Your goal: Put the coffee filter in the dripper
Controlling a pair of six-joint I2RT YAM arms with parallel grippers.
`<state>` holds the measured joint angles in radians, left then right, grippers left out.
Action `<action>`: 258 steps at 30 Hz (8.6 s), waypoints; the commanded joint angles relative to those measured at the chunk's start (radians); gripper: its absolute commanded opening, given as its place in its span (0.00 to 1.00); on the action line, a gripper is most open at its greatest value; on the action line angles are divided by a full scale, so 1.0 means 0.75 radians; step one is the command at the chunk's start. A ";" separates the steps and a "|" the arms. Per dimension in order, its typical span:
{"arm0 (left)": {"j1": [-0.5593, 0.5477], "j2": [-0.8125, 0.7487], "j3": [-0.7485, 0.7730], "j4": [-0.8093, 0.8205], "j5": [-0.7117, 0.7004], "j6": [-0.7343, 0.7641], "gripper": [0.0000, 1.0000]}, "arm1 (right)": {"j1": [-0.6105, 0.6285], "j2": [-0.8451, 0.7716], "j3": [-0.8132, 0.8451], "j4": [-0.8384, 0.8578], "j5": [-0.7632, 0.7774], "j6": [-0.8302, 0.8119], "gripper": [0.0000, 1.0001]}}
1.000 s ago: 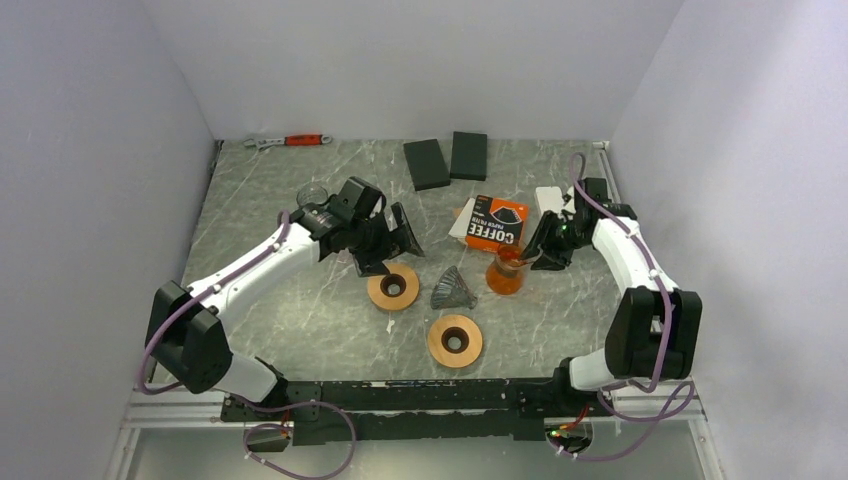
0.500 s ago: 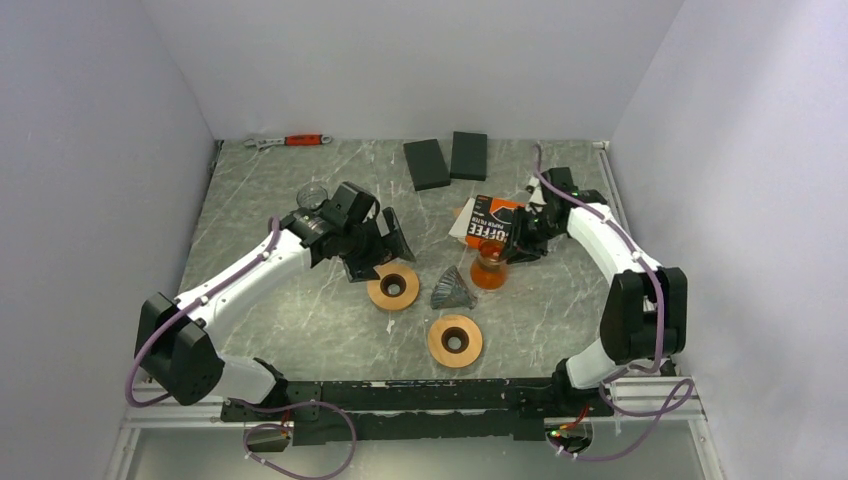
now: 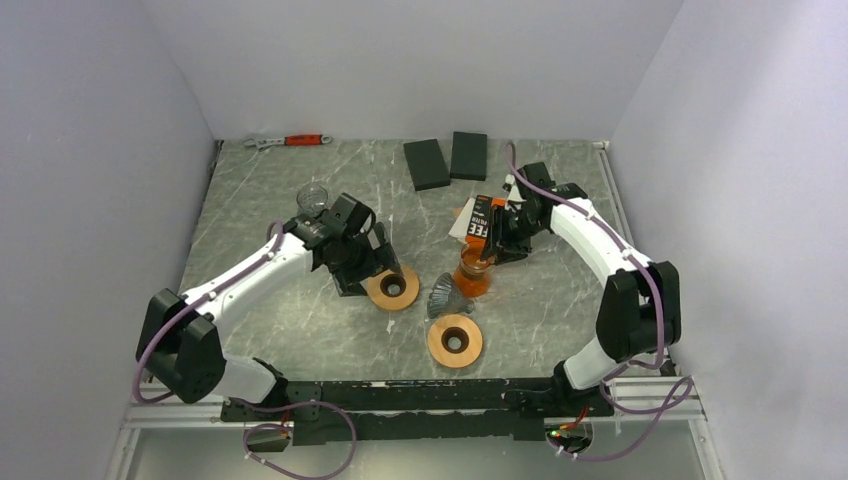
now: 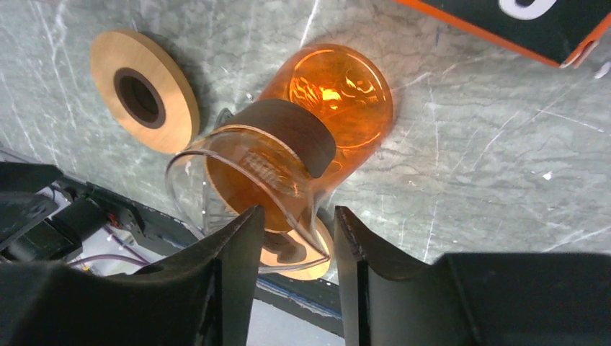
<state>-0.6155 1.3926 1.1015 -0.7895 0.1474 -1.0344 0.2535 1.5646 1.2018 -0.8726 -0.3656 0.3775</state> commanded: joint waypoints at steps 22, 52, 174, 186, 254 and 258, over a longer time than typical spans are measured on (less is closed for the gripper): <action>0.201 0.563 0.149 0.087 0.041 0.152 0.95 | -0.032 -0.421 0.010 -0.017 -0.086 0.206 0.94; 0.078 0.128 0.349 -0.075 -0.069 0.336 0.27 | -0.085 -0.304 0.203 0.033 -0.431 0.268 0.94; -0.366 0.160 0.061 0.481 0.099 0.494 0.79 | -0.437 -0.543 -0.226 0.144 -0.426 0.202 0.99; -0.384 0.275 -0.026 0.691 0.171 0.526 0.49 | -0.436 -0.618 -0.280 0.148 -0.451 0.256 1.00; -0.624 0.065 0.768 -0.280 -0.120 2.794 0.00 | -0.309 -0.341 0.566 -0.418 -0.519 0.060 0.99; -0.692 0.070 0.750 -0.214 -0.260 2.872 0.00 | -0.107 -0.332 0.615 -0.402 -0.406 0.083 0.96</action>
<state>-1.0927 1.4525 1.6348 -0.9791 0.0898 0.9920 0.0513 1.3094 1.6035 -1.1465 -0.7563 0.4473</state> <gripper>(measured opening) 0.035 0.978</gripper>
